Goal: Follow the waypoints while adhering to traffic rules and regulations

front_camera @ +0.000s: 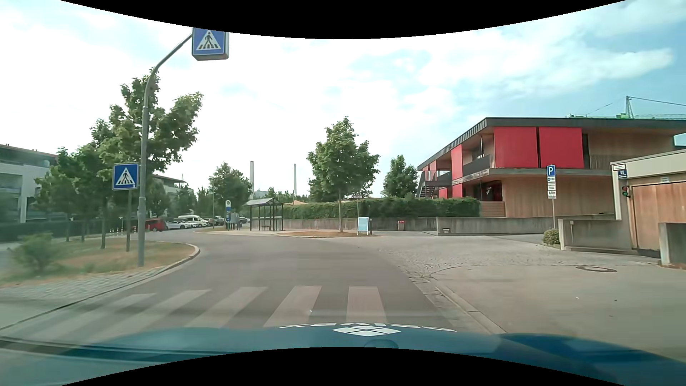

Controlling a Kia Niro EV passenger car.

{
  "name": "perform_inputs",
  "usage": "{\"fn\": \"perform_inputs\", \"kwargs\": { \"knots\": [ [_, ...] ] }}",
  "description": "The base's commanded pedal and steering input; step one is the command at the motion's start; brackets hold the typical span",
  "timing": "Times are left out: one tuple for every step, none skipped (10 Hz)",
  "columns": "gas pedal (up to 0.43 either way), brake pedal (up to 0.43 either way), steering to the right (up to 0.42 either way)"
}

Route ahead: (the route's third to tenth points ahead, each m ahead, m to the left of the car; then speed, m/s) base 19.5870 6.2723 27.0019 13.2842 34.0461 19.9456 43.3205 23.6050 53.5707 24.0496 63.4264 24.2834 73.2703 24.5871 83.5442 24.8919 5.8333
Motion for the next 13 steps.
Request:
{"fn": "perform_inputs", "kwargs": {
  "knots": [
    [0.169, 0.000, 0.010],
    [0.169, 0.000, 0.008],
    [0.169, 0.000, 0.005],
    [0.169, 0.000, 0.000],
    [0.169, 0.000, -0.008],
    [0.169, 0.000, -0.019],
    [0.169, 0.000, -0.029],
    [0.169, 0.000, -0.045],
    [0.169, 0.000, -0.066],
    [0.169, 0.000, -0.083],
    [0.169, 0.000, -0.100],
    [0.169, 0.000, -0.113],
    [0.169, 0.000, -0.133]
  ]
}}
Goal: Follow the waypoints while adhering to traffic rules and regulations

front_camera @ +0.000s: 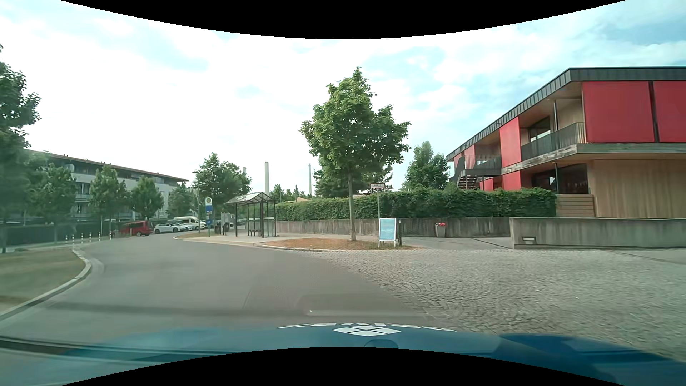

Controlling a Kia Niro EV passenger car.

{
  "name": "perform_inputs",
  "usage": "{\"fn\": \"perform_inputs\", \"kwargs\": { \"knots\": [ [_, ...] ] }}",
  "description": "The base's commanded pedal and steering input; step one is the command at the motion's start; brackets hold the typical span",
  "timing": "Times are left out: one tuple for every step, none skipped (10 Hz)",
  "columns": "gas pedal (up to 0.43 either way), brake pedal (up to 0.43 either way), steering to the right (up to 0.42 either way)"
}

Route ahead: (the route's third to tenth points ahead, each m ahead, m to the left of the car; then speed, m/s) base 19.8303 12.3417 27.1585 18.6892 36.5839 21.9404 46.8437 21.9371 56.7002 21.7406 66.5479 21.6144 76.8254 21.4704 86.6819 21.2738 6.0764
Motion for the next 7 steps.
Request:
{"fn": "perform_inputs", "kwargs": {
  "knots": [
    [0.169, 0.000, -0.152],
    [0.169, 0.000, -0.164],
    [0.169, 0.000, -0.176],
    [0.169, 0.000, -0.188],
    [0.169, 0.000, -0.194],
    [0.169, 0.000, -0.197],
    [0.169, 0.000, -0.202]
  ]
}}
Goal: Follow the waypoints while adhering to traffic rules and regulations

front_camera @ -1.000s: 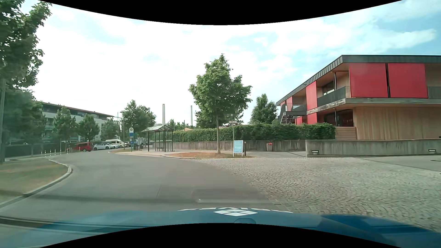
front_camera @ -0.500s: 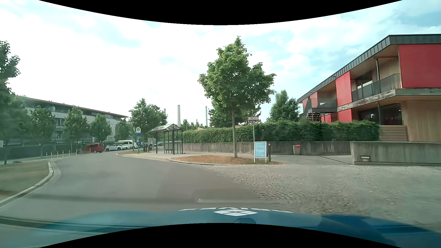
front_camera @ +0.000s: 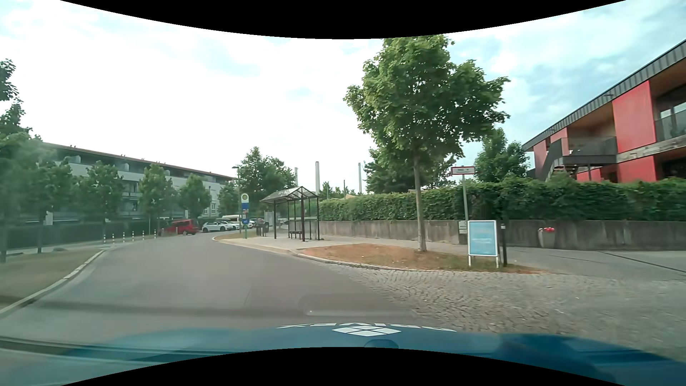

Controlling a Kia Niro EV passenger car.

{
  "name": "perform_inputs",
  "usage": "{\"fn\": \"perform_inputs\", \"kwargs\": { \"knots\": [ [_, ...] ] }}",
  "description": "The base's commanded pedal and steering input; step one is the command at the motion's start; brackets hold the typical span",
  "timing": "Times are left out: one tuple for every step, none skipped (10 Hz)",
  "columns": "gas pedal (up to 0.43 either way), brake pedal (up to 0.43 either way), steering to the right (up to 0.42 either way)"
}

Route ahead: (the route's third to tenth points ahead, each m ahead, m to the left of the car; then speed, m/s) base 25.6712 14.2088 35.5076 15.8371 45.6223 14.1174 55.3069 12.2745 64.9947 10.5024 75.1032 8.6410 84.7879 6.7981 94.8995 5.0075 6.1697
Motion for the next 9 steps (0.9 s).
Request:
{"fn": "perform_inputs", "kwargs": {
  "knots": [
    [0.169, 0.000, -0.204],
    [0.169, 0.000, -0.205],
    [0.169, 0.000, -0.207],
    [0.157, 0.000, -0.212],
    [0.157, 0.000, -0.215],
    [0.157, 0.000, -0.217],
    [0.157, 0.000, -0.218],
    [0.157, 0.000, -0.219],
    [0.157, 0.000, -0.218]
  ]
}}
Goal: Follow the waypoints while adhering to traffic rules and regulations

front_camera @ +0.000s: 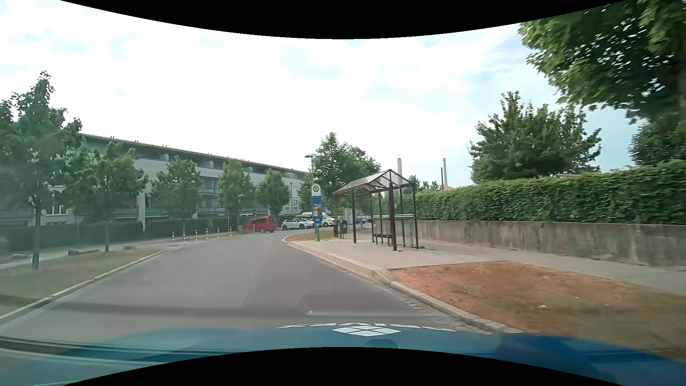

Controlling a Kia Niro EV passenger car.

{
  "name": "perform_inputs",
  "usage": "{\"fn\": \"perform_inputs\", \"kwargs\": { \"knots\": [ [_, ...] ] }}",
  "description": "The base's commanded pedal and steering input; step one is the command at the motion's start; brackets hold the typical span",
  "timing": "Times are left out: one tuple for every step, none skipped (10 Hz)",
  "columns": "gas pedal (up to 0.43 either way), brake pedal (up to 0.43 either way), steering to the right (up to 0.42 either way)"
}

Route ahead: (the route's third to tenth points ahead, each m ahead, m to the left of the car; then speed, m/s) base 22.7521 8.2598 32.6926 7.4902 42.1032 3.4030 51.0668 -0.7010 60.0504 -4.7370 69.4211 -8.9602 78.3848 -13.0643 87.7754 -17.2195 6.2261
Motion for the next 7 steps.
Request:
{"fn": "perform_inputs", "kwargs": {
  "knots": [
    [0.157, 0.000, -0.216],
    [0.157, 0.000, -0.213],
    [0.157, 0.000, -0.208],
    [0.157, 0.000, -0.205],
    [0.157, 0.000, -0.204],
    [0.157, 0.000, -0.199],
    [0.150, 0.000, -0.192]
  ]
}}
